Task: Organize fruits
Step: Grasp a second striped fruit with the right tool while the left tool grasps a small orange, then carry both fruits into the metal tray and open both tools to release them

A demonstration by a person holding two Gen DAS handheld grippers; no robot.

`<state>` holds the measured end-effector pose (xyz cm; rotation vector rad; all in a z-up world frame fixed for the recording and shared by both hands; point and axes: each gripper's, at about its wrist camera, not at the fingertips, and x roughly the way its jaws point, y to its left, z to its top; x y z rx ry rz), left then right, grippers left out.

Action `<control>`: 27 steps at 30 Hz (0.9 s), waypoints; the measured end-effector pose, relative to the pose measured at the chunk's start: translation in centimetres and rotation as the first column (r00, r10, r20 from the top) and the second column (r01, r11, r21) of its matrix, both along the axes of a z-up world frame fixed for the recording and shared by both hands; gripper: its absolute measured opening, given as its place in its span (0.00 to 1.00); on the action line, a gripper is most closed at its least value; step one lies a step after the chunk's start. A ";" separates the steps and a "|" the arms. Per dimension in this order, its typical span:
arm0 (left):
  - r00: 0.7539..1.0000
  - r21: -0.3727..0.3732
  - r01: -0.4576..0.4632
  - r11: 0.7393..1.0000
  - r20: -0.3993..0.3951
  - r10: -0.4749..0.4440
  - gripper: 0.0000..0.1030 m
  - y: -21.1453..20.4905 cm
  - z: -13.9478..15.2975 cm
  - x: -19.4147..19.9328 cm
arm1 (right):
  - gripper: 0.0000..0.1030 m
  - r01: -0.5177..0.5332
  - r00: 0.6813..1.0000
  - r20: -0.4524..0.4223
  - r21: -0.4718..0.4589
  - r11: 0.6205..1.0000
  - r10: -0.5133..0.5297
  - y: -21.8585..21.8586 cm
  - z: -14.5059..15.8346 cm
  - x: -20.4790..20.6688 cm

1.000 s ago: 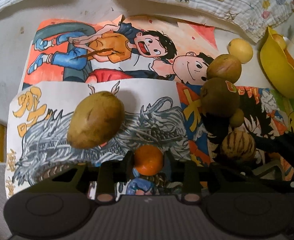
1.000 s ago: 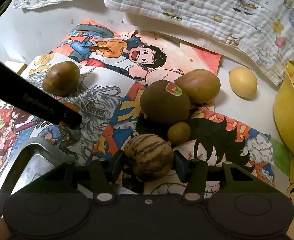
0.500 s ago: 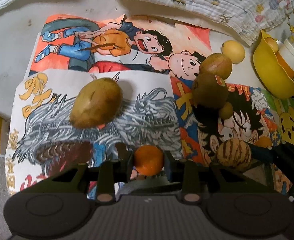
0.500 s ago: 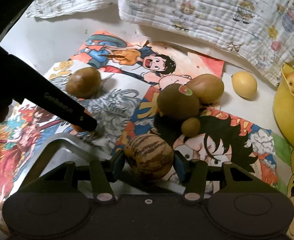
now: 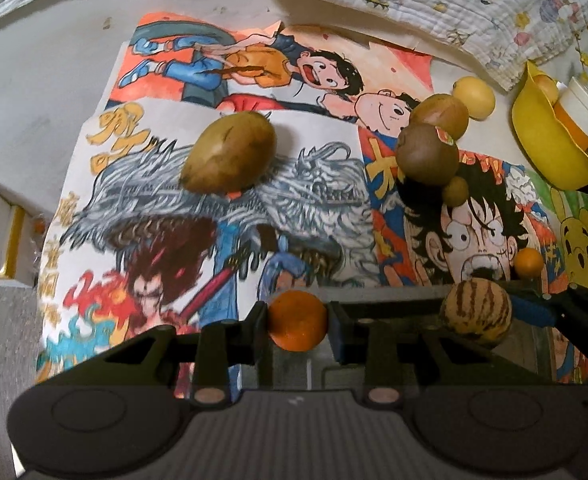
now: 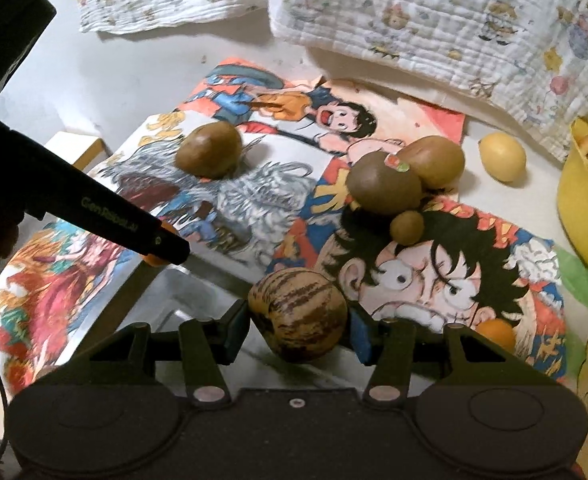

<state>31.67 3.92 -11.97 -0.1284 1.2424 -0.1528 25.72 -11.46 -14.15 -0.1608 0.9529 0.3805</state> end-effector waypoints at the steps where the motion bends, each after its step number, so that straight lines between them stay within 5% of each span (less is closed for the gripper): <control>1: 1.000 0.000 -0.004 1.000 -0.001 0.004 0.34 0.0 0.0 -0.3 | 0.53 -0.006 1.000 -0.006 0.003 1.000 0.006 0.0 0.0 -0.2; 27: 0.997 0.016 -0.046 0.999 -0.067 0.047 0.34 -0.7 -0.5 -7.3 | 0.53 -0.082 0.976 -0.198 0.072 0.994 0.095 -0.7 -1.0 -3.9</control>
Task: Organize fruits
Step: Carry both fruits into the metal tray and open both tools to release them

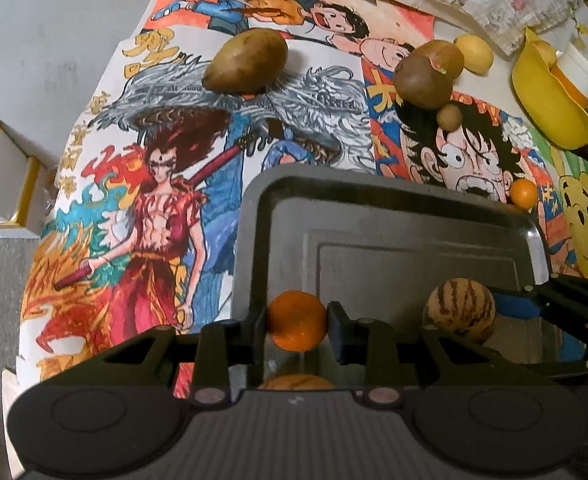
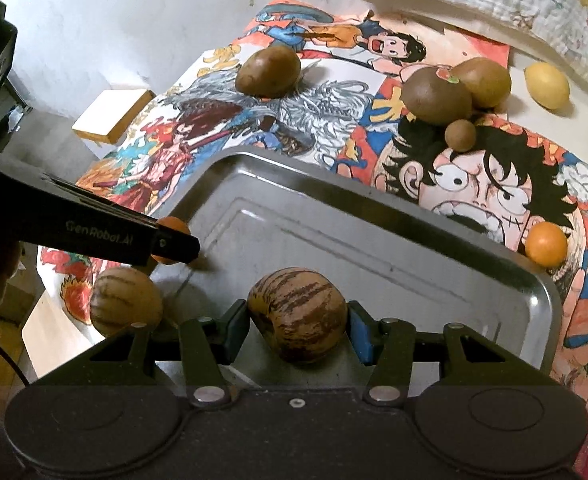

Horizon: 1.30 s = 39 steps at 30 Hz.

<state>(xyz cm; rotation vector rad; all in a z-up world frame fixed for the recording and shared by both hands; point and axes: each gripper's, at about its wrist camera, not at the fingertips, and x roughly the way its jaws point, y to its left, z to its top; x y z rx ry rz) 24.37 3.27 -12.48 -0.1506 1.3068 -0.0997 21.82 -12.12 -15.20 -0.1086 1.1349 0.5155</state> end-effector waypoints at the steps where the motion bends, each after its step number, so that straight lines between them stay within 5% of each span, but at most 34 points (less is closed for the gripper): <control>1: 1.000 0.002 0.000 1.000 -0.002 0.000 0.34 -0.1 0.0 -0.1 | 0.53 0.000 1.000 -0.005 -0.001 1.000 0.000 0.0 -0.1 -0.1; 17: 1.000 0.032 0.014 0.999 -0.011 -0.014 0.35 -0.9 -0.5 0.0 | 0.53 -0.018 0.999 -0.027 -0.012 1.000 0.017 0.0 -0.4 0.0; 30: 1.000 0.022 -0.024 0.999 0.021 0.024 0.68 -0.8 1.2 -1.1 | 0.68 0.023 0.999 -0.033 0.007 1.000 -0.023 -1.8 0.2 -0.8; 39: 0.995 0.002 -0.073 0.997 0.070 0.073 0.90 -0.3 3.4 -4.1 | 0.90 -0.009 1.000 -0.017 0.048 0.999 0.010 -2.9 2.1 -2.3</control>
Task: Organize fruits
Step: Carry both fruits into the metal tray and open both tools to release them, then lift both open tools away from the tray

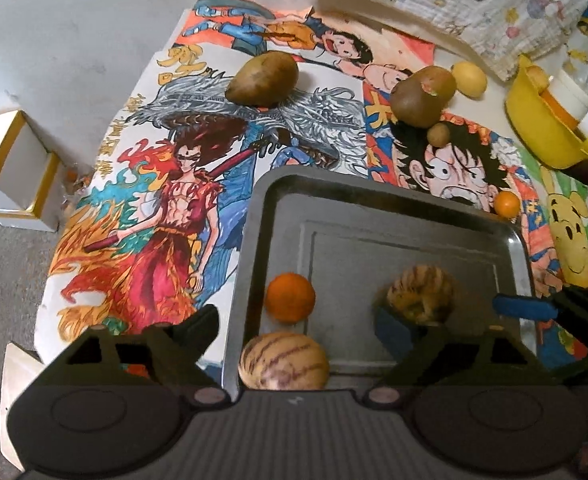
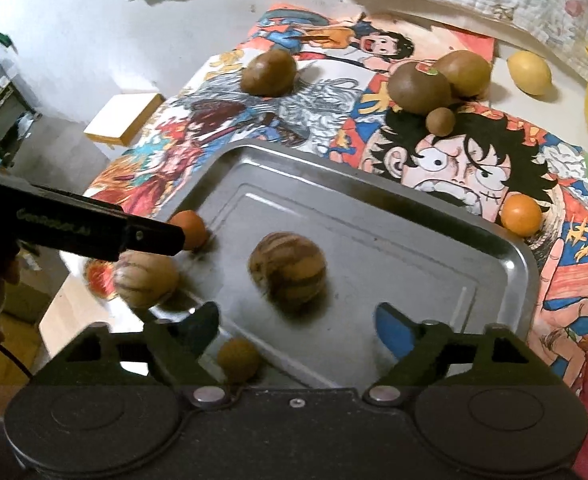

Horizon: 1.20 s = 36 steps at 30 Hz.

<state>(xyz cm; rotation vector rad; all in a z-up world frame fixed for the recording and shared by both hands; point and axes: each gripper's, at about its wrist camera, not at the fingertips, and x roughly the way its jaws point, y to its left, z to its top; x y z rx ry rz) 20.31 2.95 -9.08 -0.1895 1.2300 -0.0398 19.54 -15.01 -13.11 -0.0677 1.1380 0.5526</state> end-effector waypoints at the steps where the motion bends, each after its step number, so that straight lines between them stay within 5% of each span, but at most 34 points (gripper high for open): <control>1: 1.000 0.000 0.004 1.000 0.004 -0.004 0.93 -0.1 0.2 -0.5 | 0.91 -0.009 1.000 0.001 0.006 1.000 0.009 0.0 0.2 -0.3; 17: 0.986 0.062 0.132 0.989 -0.109 -0.124 0.99 -1.6 0.4 -5.7 | 0.99 0.041 0.991 -0.126 -0.025 0.999 -0.043 -2.4 -0.1 -3.2; 36: 0.966 0.152 0.172 0.973 -0.218 -0.136 0.99 -1.6 0.1 -4.7 | 0.99 0.153 0.985 -0.062 -0.140 0.978 -0.163 -3.9 0.6 -2.0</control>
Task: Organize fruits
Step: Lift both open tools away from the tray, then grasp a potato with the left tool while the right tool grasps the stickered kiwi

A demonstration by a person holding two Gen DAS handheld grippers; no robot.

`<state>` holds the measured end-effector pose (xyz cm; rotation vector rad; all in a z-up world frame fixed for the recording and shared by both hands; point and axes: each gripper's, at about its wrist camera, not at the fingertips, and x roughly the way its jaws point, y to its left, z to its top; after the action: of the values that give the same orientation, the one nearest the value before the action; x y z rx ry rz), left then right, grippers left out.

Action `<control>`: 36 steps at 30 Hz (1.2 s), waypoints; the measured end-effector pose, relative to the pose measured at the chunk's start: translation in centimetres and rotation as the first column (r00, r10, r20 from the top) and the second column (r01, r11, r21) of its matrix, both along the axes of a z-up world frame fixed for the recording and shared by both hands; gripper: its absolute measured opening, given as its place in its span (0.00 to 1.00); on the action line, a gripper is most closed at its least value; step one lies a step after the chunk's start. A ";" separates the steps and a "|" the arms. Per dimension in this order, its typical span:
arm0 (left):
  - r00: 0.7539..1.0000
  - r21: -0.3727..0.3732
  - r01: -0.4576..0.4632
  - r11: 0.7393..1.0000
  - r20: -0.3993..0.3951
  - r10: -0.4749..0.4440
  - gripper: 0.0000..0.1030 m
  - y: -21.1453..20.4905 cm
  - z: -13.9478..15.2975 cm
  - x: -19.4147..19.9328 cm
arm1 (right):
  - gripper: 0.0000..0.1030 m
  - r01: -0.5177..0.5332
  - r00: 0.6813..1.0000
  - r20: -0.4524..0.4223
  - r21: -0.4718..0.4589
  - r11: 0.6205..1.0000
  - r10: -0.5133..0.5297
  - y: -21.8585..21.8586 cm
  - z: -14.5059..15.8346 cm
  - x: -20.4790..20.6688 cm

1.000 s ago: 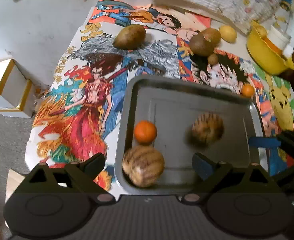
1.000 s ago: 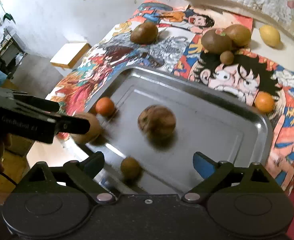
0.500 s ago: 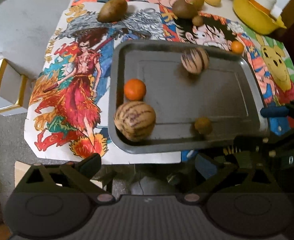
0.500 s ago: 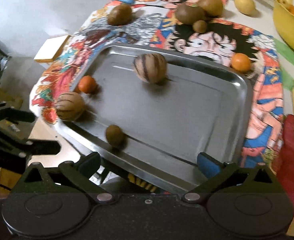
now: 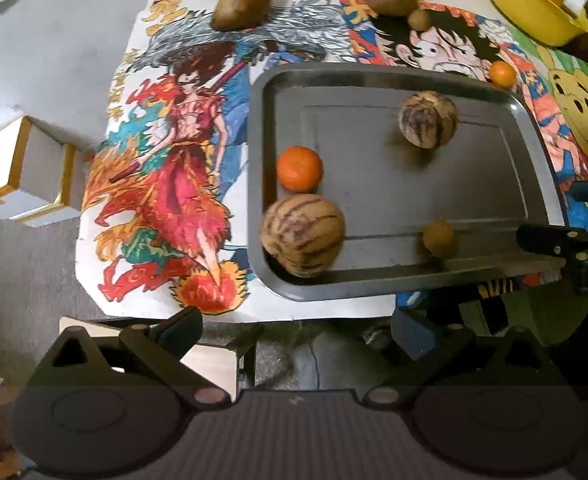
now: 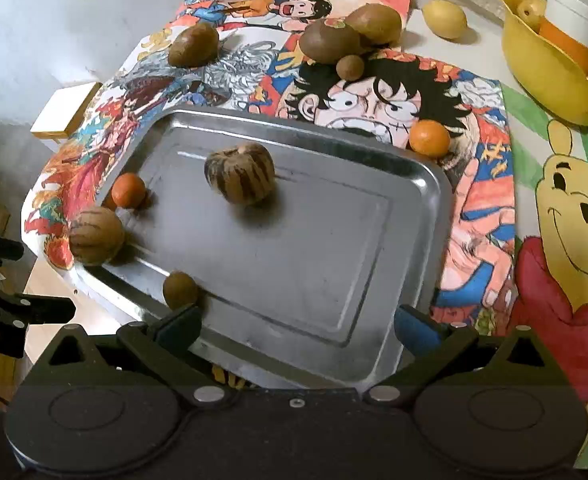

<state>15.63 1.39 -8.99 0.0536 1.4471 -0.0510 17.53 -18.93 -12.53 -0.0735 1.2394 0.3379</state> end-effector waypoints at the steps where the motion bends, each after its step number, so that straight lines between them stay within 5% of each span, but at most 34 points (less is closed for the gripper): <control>1: 1.000 0.000 -0.007 1.000 0.000 0.007 0.99 0.2 0.1 0.1 | 0.99 -0.002 1.000 0.004 0.001 1.000 0.002 0.2 0.1 0.1; 20: 0.981 0.055 -0.175 0.983 0.090 0.170 0.99 5.2 1.6 5.9 | 0.99 0.002 0.989 0.149 0.053 0.999 -0.010 2.6 1.9 4.6; 36: 0.984 0.035 -0.110 0.993 0.145 0.104 0.99 5.4 1.8 14.3 | 0.99 0.064 0.964 0.255 0.072 0.995 -0.081 3.8 2.3 9.0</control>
<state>29.89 6.78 -7.23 0.0143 1.3055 0.0705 26.51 -15.12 -10.28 -0.0166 0.9700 0.2934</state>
